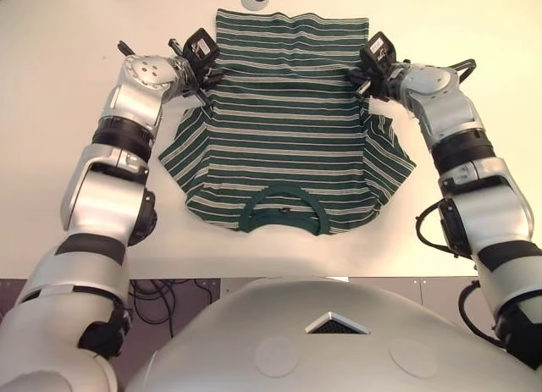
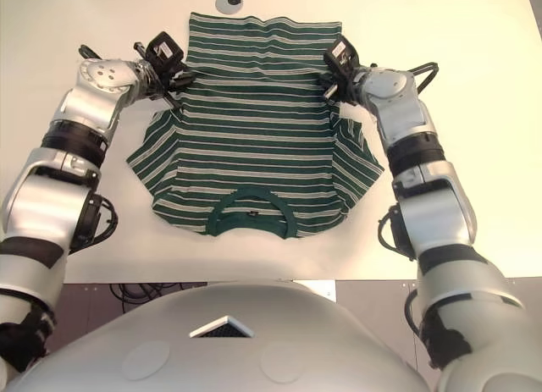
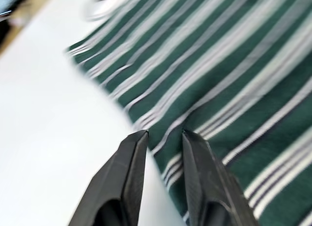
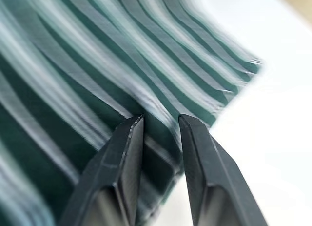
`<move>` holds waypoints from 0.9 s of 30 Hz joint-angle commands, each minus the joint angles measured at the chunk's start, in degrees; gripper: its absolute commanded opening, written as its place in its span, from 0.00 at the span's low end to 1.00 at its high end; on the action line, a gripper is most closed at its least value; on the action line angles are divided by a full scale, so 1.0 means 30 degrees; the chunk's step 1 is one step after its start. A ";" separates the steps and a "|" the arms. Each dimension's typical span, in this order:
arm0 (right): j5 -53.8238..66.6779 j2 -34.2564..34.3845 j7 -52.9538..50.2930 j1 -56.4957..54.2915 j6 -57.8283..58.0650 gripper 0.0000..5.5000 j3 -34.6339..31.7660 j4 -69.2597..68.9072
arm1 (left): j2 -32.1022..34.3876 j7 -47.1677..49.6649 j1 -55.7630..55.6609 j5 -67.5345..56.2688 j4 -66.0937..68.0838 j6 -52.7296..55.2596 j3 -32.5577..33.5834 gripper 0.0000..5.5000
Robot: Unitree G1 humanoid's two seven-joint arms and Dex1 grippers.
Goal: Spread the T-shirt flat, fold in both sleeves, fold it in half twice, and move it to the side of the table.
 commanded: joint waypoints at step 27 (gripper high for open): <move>0.6294 0.1654 -0.3255 1.3724 0.5940 0.23 -0.6900 -2.2120 | -0.3395 0.7349 2.2241 -1.6777 -2.9766 1.6455 1.7862 0.21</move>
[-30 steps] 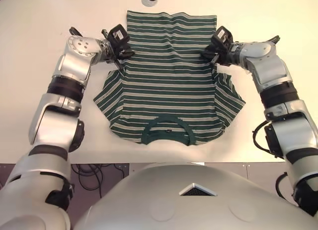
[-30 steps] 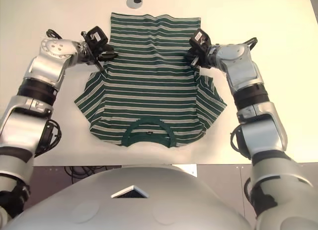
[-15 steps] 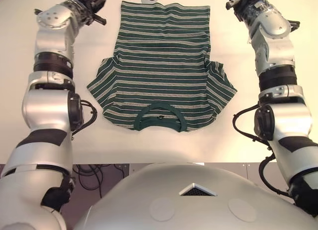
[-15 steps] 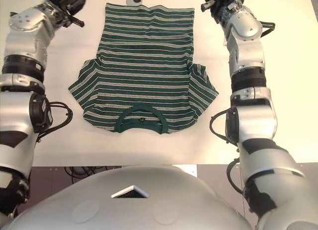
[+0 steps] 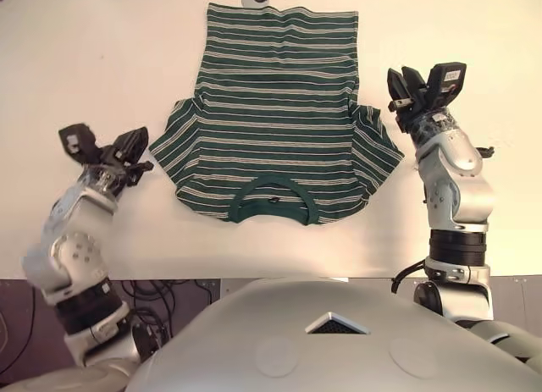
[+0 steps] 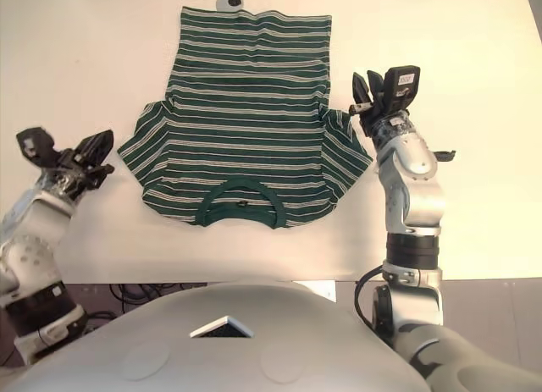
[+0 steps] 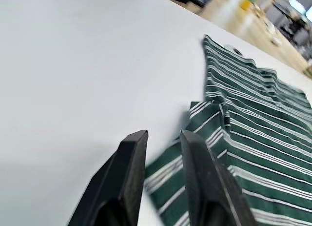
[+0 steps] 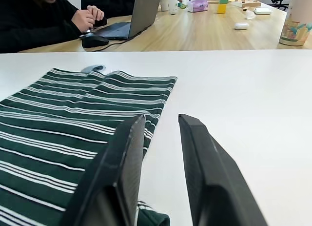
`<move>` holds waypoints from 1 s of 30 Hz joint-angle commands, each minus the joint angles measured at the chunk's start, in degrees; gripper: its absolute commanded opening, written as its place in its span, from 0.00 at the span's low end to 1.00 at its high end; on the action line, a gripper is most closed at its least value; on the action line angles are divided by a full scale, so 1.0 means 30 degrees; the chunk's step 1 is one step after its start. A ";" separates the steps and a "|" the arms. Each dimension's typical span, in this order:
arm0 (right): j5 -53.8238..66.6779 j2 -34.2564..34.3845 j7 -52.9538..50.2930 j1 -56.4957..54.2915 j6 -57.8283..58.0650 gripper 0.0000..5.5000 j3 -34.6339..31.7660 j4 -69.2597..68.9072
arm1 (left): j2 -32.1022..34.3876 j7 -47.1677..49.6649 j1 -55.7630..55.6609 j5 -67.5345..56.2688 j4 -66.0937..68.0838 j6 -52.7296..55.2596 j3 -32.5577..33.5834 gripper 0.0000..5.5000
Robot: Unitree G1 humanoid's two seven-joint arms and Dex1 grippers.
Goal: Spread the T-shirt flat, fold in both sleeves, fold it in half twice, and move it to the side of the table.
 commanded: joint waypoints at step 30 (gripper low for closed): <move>-0.0697 0.0052 0.0627 -0.0795 0.0319 0.24 0.0436 0.0599 | -0.2769 0.4621 -0.1860 -0.1731 0.2270 -0.1562 -0.0422 0.00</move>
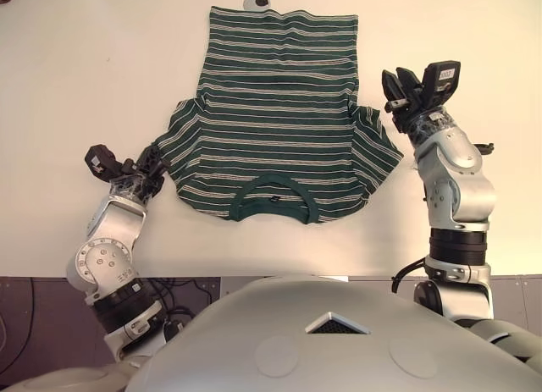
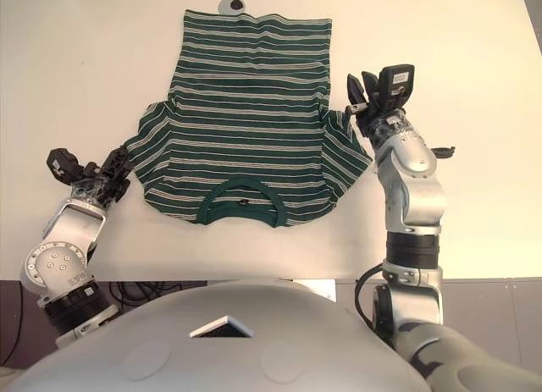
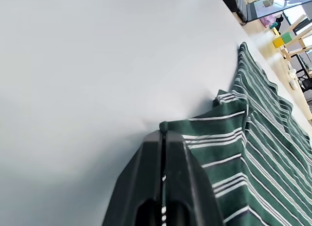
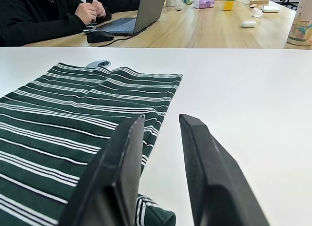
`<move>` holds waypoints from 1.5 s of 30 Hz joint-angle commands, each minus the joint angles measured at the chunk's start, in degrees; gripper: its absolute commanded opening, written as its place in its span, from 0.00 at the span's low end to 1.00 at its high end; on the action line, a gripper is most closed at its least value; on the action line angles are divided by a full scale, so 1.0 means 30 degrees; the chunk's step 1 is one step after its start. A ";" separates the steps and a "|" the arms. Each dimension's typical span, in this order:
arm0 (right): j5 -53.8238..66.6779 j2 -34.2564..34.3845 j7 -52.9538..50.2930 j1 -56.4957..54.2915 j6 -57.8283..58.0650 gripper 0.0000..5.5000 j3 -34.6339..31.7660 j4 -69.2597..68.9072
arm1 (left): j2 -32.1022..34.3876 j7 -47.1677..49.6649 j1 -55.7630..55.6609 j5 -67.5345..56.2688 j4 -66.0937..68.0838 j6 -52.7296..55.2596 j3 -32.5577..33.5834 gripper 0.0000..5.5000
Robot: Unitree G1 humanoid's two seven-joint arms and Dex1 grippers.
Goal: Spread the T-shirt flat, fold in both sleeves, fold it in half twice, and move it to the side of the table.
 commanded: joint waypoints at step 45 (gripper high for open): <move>0.0326 -0.0113 0.0138 -0.0238 0.0396 0.24 -0.0112 0.0112 | 0.3123 -0.1632 -0.0232 0.1520 -0.7191 0.4743 -0.8698 0.25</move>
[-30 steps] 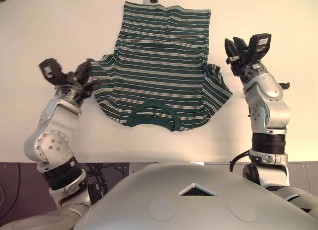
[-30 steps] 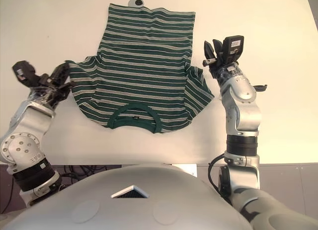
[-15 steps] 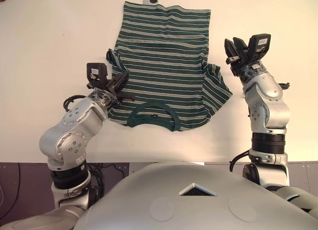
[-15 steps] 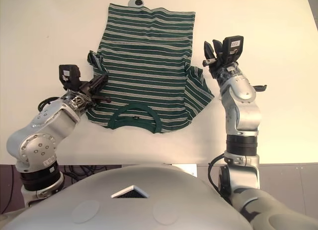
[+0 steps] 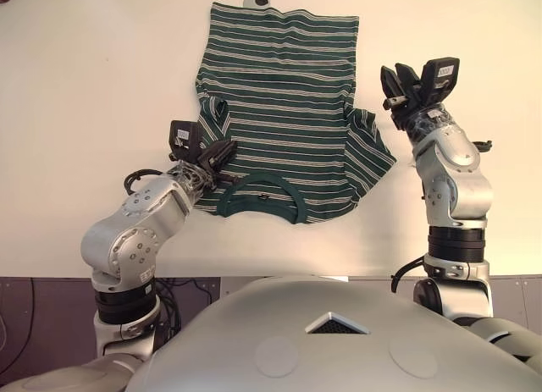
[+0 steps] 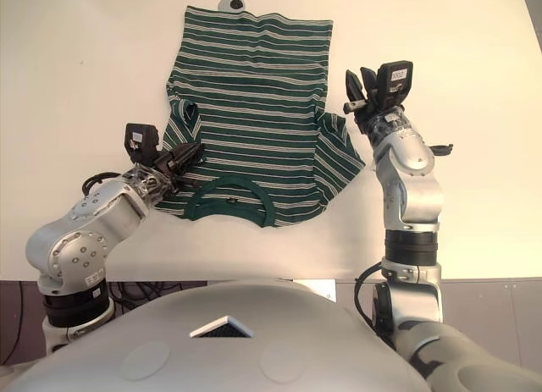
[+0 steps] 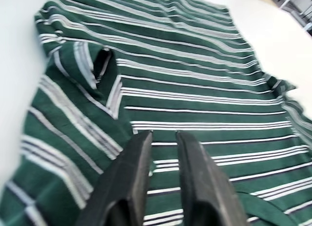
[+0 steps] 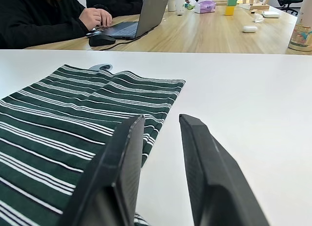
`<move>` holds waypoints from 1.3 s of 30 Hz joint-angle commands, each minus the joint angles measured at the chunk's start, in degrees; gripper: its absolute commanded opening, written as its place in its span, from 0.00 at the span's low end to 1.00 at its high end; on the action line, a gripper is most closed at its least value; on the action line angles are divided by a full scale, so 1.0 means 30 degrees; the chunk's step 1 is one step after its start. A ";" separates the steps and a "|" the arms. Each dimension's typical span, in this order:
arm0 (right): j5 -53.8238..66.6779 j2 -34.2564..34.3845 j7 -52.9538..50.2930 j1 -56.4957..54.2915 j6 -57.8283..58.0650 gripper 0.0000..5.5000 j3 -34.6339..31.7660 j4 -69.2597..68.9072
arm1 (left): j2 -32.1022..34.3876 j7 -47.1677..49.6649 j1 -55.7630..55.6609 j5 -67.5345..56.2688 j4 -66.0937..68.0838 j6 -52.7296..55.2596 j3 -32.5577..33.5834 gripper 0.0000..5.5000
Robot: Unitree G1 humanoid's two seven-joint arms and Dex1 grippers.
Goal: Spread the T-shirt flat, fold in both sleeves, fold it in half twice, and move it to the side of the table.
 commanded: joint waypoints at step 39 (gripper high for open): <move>0.7288 -0.6338 0.7863 0.4128 1.1918 0.59 -0.2290 0.1163 | -0.1733 0.1073 0.2371 0.1786 -0.1153 -0.6127 0.4443 0.27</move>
